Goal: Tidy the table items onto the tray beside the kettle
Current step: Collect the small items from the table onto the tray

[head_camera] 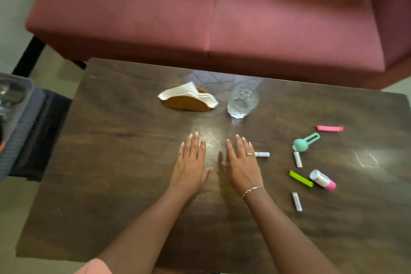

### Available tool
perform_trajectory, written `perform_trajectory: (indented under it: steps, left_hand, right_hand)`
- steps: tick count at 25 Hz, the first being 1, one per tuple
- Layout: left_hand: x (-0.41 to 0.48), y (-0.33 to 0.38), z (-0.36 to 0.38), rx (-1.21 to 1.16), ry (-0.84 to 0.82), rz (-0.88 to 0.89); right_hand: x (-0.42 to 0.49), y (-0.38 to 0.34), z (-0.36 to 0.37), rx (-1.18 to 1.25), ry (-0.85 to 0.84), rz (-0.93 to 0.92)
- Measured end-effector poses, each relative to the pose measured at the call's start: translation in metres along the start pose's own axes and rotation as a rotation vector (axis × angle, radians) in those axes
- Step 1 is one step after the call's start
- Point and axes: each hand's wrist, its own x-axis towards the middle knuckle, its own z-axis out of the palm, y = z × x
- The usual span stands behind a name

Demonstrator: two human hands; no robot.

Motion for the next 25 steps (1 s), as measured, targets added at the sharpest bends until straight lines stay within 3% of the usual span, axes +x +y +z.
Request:
perform_trajectory:
  steps: [7, 13, 20, 25]
  left_hand:
    - [0.020, 0.078, 0.017, 0.025, -0.047, 0.158]
    - [0.028, 0.105, 0.029, 0.042, -0.077, 0.211]
    - [0.050, 0.128, 0.036, 0.049, -0.083, 0.300]
    - [0.101, 0.175, 0.028, 0.000, -0.013, 0.437]
  right_hand:
    - [-0.041, 0.102, 0.006, 0.069, 0.012, 0.157]
    - [-0.065, 0.172, 0.022, 0.090, -0.144, 0.359]
    - [-0.060, 0.192, 0.043, -0.027, -0.285, 0.299]
    - [-0.055, 0.195, 0.045, 0.003, -0.177, 0.253]
